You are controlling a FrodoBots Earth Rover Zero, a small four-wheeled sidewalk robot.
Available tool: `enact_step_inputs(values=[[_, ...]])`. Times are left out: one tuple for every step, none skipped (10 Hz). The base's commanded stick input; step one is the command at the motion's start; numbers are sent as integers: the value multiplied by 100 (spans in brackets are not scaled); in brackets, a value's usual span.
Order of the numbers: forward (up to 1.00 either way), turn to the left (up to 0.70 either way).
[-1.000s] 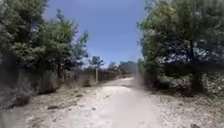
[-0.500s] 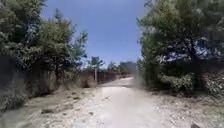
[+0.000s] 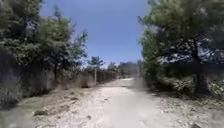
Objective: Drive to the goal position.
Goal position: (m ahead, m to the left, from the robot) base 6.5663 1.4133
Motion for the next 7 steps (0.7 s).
enact_step_inputs(values=[[30,0],[30,0],[30,0],[30,0],[30,0],[30,0],[30,0]])
